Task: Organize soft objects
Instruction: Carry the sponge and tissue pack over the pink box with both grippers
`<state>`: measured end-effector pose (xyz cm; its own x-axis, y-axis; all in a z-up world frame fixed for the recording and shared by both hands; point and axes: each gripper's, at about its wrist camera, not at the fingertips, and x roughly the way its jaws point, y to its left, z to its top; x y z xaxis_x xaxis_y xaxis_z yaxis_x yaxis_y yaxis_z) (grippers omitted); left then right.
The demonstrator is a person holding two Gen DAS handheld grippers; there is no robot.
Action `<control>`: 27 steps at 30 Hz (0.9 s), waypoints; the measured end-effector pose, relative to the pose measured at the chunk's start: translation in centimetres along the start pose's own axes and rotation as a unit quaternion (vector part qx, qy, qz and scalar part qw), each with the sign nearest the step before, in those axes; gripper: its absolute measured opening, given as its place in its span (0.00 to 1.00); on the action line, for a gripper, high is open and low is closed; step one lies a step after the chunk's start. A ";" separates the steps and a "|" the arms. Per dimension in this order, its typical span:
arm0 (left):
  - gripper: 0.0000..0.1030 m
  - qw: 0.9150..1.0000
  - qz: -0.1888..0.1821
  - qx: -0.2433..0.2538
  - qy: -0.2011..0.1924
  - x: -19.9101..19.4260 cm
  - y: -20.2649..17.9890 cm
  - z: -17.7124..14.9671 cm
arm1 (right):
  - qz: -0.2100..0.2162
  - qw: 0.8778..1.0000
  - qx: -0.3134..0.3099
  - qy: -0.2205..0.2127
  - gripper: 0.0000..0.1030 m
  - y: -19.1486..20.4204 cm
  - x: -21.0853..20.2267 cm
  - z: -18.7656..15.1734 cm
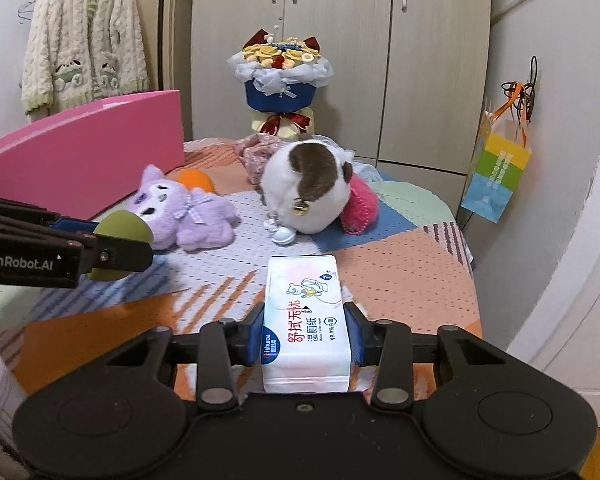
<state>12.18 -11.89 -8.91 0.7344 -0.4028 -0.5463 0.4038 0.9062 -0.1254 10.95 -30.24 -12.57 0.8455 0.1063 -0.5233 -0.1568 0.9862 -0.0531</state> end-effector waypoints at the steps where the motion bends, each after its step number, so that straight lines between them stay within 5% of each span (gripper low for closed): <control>1: 0.37 1.000 -0.002 -0.001 0.001 -0.3 0.2 0.0 | 0.005 1.000 0.001 0.001 0.44 0.2 -0.3 0.0; 17: 0.37 0.996 -0.066 -0.008 0.056 -6.4 3.8 -0.9 | 0.093 0.995 -0.002 0.035 0.44 4.1 -5.4 -0.2; 27: 0.37 0.995 -0.060 0.009 0.079 -11.2 6.0 -1.6 | 0.151 0.986 -0.018 0.060 0.44 8.3 -7.8 1.0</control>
<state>5.45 -1.77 -4.90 0.5861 -0.4807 -0.6522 0.4941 0.8500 -0.1824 3.55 -22.75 -8.03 0.6905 0.3774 -0.6171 -0.4127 0.9062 0.0923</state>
